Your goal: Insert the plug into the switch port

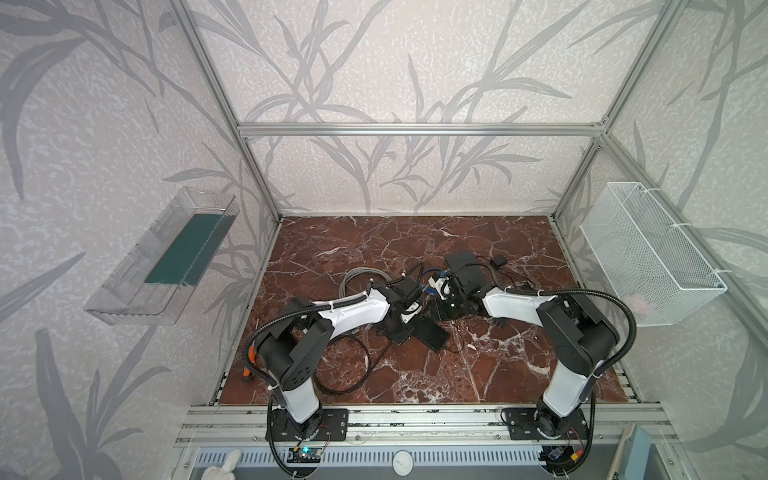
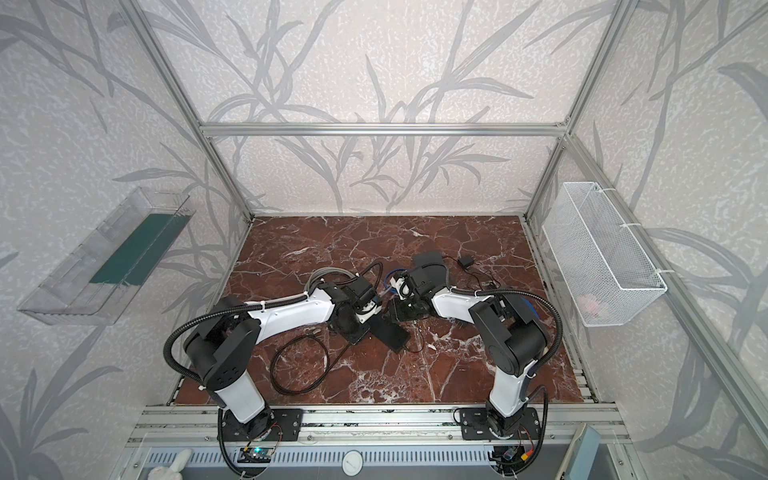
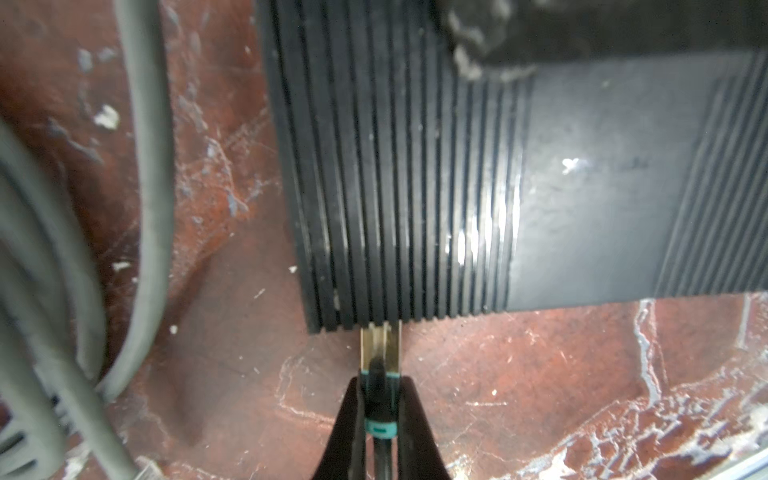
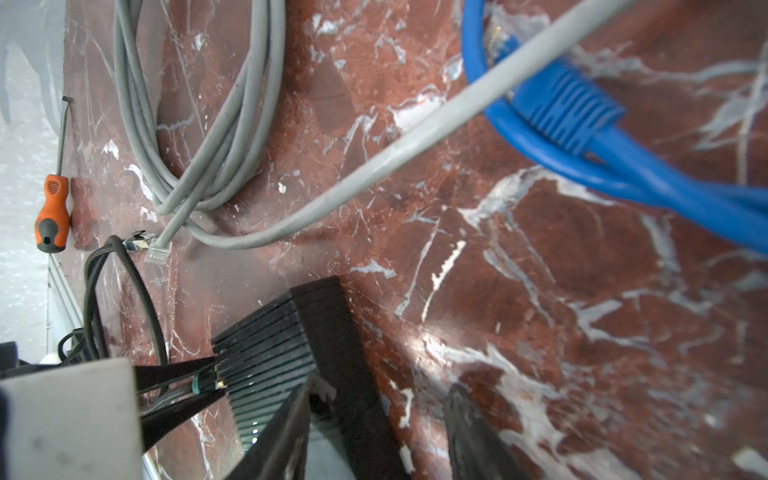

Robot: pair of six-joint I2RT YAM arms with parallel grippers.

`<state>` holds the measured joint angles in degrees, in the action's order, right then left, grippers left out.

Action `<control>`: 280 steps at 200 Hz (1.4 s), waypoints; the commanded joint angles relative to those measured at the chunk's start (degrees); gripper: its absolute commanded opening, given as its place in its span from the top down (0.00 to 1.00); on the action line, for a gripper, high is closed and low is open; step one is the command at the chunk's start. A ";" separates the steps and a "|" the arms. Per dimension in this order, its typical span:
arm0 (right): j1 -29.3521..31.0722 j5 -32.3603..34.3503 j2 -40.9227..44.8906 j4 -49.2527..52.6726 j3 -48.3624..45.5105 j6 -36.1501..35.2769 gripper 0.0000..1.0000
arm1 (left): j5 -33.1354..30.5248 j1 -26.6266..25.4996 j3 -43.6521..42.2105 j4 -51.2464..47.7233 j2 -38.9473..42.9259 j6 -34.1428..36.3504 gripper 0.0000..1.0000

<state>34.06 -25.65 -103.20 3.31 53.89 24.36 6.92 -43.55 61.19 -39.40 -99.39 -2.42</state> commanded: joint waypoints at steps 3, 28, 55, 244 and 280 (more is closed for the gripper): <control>0.04 -2.24 -1.76 0.09 0.16 -0.99 0.48 | -3.08 -1.16 2.02 -0.10 -0.70 -1.16 0.92; 0.04 -2.31 -3.01 2.81 1.32 -3.28 0.48 | -1.80 -2.40 3.32 -0.39 -0.88 1.01 0.93; -0.01 -2.69 -3.73 4.42 2.05 -3.62 0.48 | -3.37 -3.03 2.98 1.00 0.24 0.97 0.93; -1.19 -8.24 -6.36 3.66 -0.33 -0.30 0.50 | -2.81 -4.11 3.15 2.80 -3.39 0.13 0.94; -1.87 -9.68 -6.73 3.25 -0.89 0.00 0.51 | -3.47 -4.11 1.80 4.36 -2.90 -0.99 0.94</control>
<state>31.40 -34.76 -106.63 2.52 55.37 23.97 4.14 -47.20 62.96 -38.48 -102.32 -2.76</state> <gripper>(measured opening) 0.494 0.116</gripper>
